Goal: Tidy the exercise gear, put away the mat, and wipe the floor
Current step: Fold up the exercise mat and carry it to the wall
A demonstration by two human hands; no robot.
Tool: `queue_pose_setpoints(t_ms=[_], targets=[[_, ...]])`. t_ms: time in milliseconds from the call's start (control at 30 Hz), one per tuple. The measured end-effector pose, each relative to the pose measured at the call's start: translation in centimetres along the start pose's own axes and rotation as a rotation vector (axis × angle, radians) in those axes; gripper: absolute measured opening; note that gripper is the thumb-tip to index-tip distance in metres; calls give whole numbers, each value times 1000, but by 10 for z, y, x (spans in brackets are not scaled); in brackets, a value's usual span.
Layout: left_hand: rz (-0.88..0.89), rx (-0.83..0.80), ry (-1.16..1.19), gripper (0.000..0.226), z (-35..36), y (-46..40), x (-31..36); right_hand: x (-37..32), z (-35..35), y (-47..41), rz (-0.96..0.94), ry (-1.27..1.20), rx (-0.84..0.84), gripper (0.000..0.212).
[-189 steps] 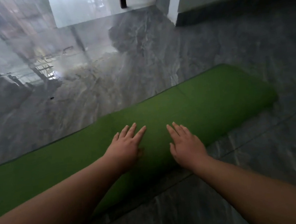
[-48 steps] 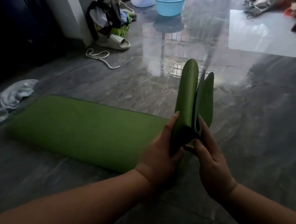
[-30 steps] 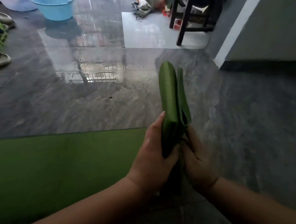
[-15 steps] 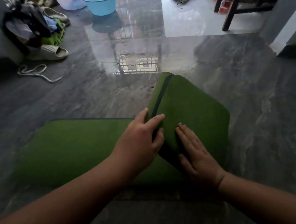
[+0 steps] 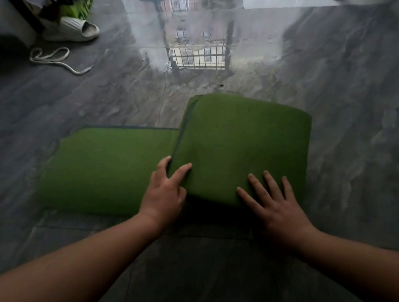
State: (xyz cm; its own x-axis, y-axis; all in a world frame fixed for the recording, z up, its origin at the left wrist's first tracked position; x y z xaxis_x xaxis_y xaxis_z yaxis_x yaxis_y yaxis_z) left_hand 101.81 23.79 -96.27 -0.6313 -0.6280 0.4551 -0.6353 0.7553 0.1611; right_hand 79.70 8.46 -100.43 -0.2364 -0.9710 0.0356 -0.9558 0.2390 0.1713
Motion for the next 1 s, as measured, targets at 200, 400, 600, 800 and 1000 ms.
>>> queue_pose_setpoints(t_ms=[200, 400, 600, 800, 1000], targets=[[-187, -203, 61, 66, 47, 23, -47, -9, 27, -5, -85, -7, -108, 114], [-328, -142, 212, 68, 45, 15, -50, -7, 38, -13, -108, -33, -175, 129], [-114, 84, 163, 63, 24, 17, -45, 0, 17, -1, -136, -71, -62, 87], [-187, -252, -164, 54, 58, 22, -53, 30, 16, -10, 205, -376, 65, 72], [-203, -188, -304, 62, 45, 2, -38, 34, 29, -39, 373, -312, -213, 78]])
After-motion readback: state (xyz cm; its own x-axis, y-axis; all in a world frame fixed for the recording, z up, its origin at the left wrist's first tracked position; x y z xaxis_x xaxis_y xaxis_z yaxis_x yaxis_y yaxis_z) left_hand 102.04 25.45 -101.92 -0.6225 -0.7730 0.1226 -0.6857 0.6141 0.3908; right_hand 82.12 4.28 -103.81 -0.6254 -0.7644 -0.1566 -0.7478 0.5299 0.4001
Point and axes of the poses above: each hand's wrist, its own y-axis away from the middle knuckle, its own z-axis out of the palm, x = y × z, the point moved 5 cm from there along -y, towards the middle knuckle, and after that the axes turned 1 degree about x, right-handed, at the moved point
